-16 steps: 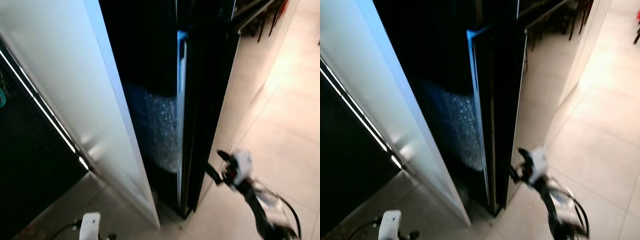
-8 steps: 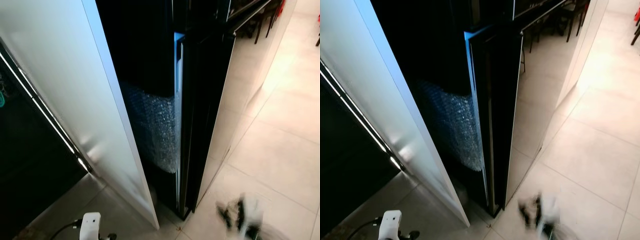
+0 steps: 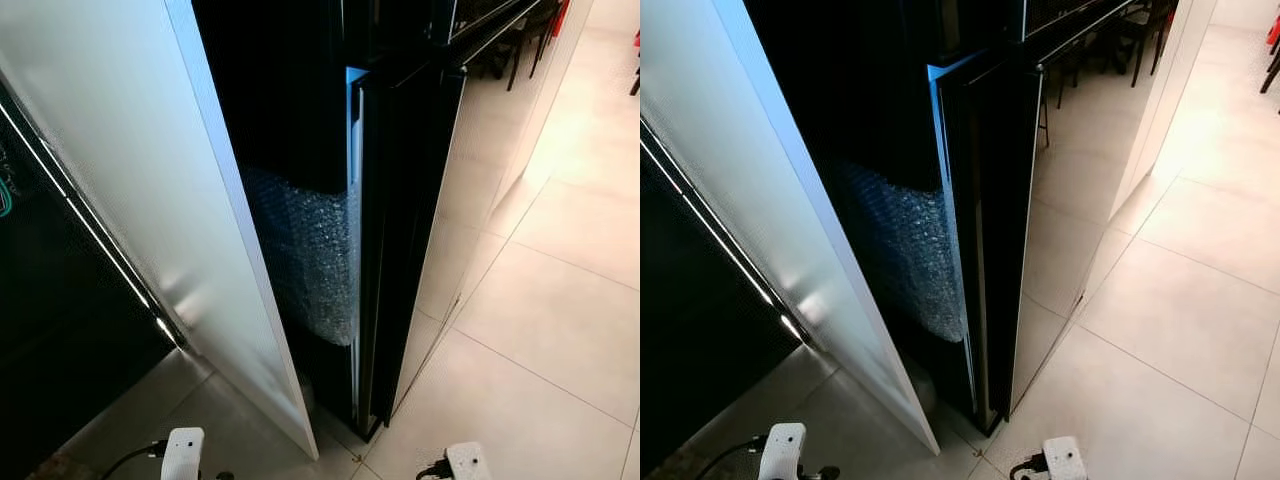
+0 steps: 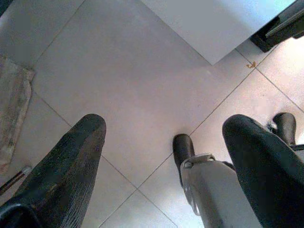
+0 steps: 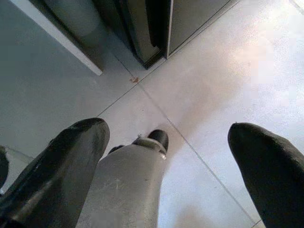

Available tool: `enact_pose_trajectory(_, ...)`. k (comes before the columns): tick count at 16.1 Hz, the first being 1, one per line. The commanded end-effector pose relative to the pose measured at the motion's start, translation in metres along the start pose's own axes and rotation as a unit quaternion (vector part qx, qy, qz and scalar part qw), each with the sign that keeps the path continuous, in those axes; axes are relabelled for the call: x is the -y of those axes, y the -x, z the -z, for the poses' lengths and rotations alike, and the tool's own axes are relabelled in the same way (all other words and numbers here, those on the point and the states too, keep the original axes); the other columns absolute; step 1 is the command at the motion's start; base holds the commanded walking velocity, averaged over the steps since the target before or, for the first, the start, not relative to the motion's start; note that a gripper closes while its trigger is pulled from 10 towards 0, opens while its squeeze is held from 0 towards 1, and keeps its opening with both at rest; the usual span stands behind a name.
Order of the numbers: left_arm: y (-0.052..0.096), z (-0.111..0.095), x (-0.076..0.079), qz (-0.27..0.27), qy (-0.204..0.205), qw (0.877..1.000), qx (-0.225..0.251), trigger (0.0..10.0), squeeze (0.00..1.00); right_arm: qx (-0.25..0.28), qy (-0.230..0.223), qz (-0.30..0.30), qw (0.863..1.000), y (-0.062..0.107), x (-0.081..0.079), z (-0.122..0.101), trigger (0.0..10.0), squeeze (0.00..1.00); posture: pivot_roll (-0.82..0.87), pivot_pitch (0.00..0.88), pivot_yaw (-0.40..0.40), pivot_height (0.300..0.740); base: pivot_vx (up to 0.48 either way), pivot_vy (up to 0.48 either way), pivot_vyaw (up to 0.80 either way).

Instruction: Restocking fridge

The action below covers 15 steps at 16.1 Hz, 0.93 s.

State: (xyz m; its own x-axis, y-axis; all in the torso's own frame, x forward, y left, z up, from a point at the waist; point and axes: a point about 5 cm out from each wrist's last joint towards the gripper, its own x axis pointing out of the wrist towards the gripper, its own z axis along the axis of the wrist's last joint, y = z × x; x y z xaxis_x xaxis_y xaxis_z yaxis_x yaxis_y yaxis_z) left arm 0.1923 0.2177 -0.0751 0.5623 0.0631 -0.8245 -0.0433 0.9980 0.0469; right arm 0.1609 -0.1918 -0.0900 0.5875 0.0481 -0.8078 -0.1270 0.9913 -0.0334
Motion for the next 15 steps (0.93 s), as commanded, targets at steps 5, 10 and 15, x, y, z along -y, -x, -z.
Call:
enact_pose_trajectory(5,0.001,0.009,-0.003,-0.002,-0.018,0.999,-0.031,10.0,0.00,0.060,0.013,0.039,0.997,-0.002,0.019,-0.031,10.0,0.00,-0.12,0.000,0.078,0.740,0.000,0.000,0.00)
enact_pose_trajectory(10,0.001,0.008,-0.004,-0.007,-0.020,0.999,-0.032,10.0,0.00,0.057,-0.034,0.056,0.996,-0.003,0.019,-0.029,10.0,0.00,-0.11,0.022,0.072,0.740,0.000,-0.208,0.00)
enact_pose_trajectory(15,0.001,0.007,-0.005,-0.006,-0.021,0.999,-0.032,10.0,0.00,0.035,-0.045,0.072,0.996,0.001,0.018,-0.011,10.0,0.00,-0.12,0.038,0.079,0.740,0.000,-0.390,0.00)
